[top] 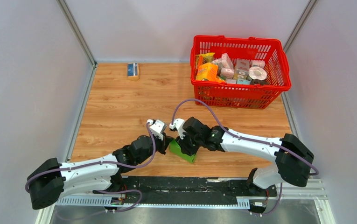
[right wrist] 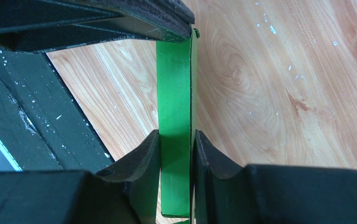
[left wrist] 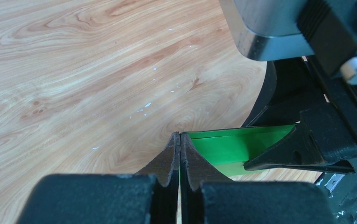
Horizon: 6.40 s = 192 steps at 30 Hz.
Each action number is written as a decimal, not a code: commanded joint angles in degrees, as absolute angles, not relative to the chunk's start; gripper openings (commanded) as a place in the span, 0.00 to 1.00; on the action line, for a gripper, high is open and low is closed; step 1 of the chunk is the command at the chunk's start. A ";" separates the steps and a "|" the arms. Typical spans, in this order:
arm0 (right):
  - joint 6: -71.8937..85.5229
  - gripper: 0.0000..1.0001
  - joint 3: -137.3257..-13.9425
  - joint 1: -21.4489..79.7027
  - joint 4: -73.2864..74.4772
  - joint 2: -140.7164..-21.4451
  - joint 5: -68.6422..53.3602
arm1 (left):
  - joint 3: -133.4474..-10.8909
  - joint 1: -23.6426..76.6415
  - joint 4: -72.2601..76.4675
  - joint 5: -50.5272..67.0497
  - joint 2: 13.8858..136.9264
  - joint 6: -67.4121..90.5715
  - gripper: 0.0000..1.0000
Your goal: Fold the paper box
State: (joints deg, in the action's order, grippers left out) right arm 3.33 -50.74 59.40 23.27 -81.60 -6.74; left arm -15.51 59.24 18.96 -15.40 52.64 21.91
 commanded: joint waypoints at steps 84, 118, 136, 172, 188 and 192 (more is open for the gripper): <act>31.90 0.23 -49.31 63.28 33.22 -70.75 7.38 | -41.04 69.17 -26.63 -31.20 66.53 37.18 0.00; 47.72 0.00 -50.63 54.58 31.82 -68.47 -8.17 | -41.84 70.75 -26.72 -31.20 67.06 36.74 0.00; 51.16 0.00 -42.53 44.91 22.93 -64.69 -19.08 | -42.63 72.33 -26.45 -31.64 69.43 37.26 0.00; 34.01 0.33 -41.04 63.98 28.48 -60.56 11.86 | -52.38 72.33 -37.97 -29.71 72.77 42.19 0.00; 35.42 0.21 -41.04 68.99 33.13 -61.17 19.60 | -53.62 72.25 -39.90 -29.00 74.44 42.27 0.00; 36.21 0.13 -42.62 68.91 34.01 -61.87 18.73 | -53.26 72.25 -39.73 -29.00 74.00 42.45 0.00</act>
